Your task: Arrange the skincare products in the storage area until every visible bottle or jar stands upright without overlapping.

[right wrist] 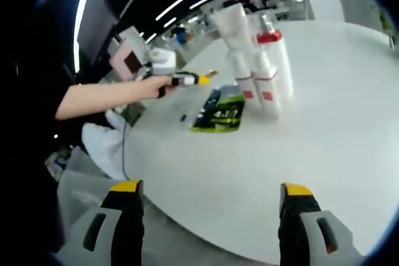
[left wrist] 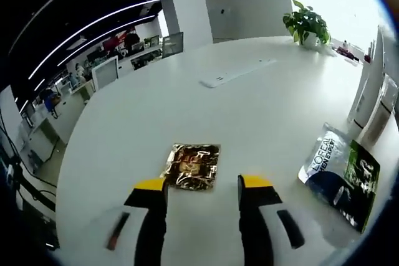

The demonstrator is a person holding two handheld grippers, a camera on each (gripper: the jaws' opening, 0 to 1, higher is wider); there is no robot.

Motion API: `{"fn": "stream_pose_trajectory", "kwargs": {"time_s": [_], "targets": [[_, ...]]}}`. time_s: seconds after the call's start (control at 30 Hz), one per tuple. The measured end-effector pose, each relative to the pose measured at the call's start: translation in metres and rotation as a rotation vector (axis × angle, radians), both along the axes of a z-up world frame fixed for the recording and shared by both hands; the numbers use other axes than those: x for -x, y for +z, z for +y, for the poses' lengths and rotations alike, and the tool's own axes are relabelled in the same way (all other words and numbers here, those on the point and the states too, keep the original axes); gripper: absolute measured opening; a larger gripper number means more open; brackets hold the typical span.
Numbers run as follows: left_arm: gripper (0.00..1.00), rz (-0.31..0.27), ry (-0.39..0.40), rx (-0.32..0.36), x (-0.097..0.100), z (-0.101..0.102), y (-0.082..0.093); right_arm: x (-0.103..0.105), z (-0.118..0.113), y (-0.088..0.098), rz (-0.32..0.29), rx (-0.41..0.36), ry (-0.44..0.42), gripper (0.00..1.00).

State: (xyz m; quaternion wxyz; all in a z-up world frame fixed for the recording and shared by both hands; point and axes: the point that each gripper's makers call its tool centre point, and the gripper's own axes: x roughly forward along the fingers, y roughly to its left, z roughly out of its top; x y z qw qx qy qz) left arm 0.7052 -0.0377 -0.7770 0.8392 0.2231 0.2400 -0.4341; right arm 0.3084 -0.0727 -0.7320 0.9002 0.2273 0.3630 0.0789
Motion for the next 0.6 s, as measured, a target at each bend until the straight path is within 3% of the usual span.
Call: {"fn": "stream_pose_trajectory", "kwargs": {"time_s": [0.2, 0.23, 0.3, 0.33, 0.37, 0.5, 0.6], "targets": [[0.34, -0.002, -0.019, -0.007, -0.004, -0.004, -0.001, 0.0, 0.002, -0.001, 0.002, -0.016, 0.003, 0.9], [0.25, -0.005, -0.03, -0.011, -0.005, -0.005, -0.001, 0.0, 0.003, 0.0, -0.001, -0.023, 0.004, 0.9], [0.07, 0.044, -0.04, -0.05, 0.001, -0.003, -0.007, 0.0, 0.006, 0.0, -0.003, -0.027, 0.01, 0.9], [0.07, 0.018, -0.036, -0.023, -0.003, -0.008, -0.003, 0.0, 0.006, -0.001, 0.001, -0.024, 0.016, 0.9], [0.06, 0.01, -0.038, -0.046, -0.005, -0.008, -0.004, 0.001, 0.008, -0.002, 0.008, -0.022, 0.023, 0.9], [0.0, 0.093, -0.009, -0.018, -0.003, -0.011, -0.004, 0.002, 0.009, -0.004, 0.016, -0.023, 0.031, 0.9], [0.0, 0.09, -0.018, -0.044, -0.003, -0.012, -0.004, 0.003, 0.009, -0.005, 0.021, -0.018, 0.033, 0.89]]}}
